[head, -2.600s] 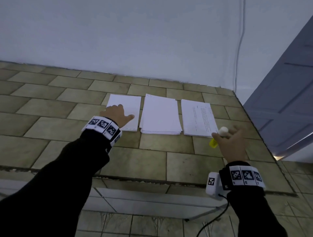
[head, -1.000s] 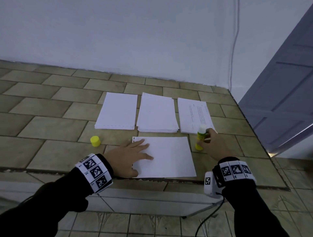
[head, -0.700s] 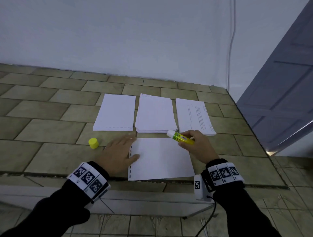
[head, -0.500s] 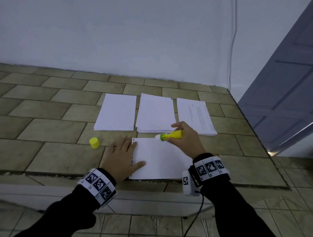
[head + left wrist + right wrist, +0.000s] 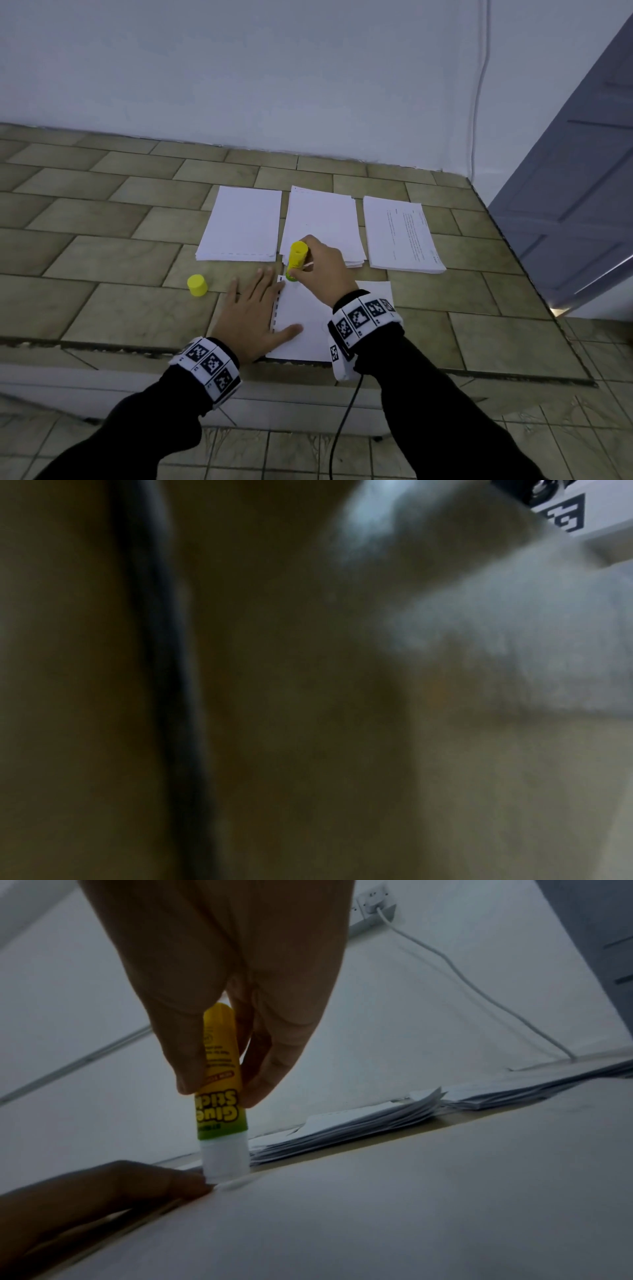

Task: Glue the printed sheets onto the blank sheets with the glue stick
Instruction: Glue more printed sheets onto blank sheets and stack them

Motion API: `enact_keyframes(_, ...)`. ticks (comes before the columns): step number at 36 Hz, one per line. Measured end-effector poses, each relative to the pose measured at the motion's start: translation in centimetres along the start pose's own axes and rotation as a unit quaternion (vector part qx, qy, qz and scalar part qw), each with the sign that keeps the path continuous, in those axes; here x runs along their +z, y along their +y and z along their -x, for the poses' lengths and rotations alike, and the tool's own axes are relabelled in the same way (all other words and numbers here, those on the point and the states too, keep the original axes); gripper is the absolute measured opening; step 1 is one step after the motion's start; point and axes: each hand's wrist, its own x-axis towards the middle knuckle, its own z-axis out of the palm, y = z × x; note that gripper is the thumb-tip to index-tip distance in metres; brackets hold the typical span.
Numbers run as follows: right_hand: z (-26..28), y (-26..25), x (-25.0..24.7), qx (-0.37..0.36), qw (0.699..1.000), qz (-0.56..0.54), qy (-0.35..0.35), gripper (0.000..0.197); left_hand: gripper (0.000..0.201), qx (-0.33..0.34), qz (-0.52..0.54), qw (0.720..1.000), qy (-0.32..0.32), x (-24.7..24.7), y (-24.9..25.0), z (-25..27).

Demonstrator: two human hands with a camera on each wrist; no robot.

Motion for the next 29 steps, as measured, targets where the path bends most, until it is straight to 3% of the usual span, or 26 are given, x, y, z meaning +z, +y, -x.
enact_keyframes(10,0.3,0.8,-1.1,0.023,0.995,0.098,-0.016,0.030,0.117,-0.004,0.002,1.000,0.007,0.3,-0.2,0.0)
enact_keyframes(16,2.6,3.8,-5.0,0.059,0.995,0.068,0.046,0.017,0.116,-0.003,-0.009,1.000,0.010,0.5,-0.4,0.0)
enact_keyframes(22,4.6,6.6,-8.4,0.094,0.985,0.057,0.130,0.018,0.118,-0.006,-0.007,1.000,0.012,0.5,-0.2,0.0)
enact_keyframes(29,5.1,5.1,-7.3,0.066,0.987,0.013,0.148,0.020,0.130,-0.014,-0.025,0.999,-0.015,0.1,0.0,-0.1)
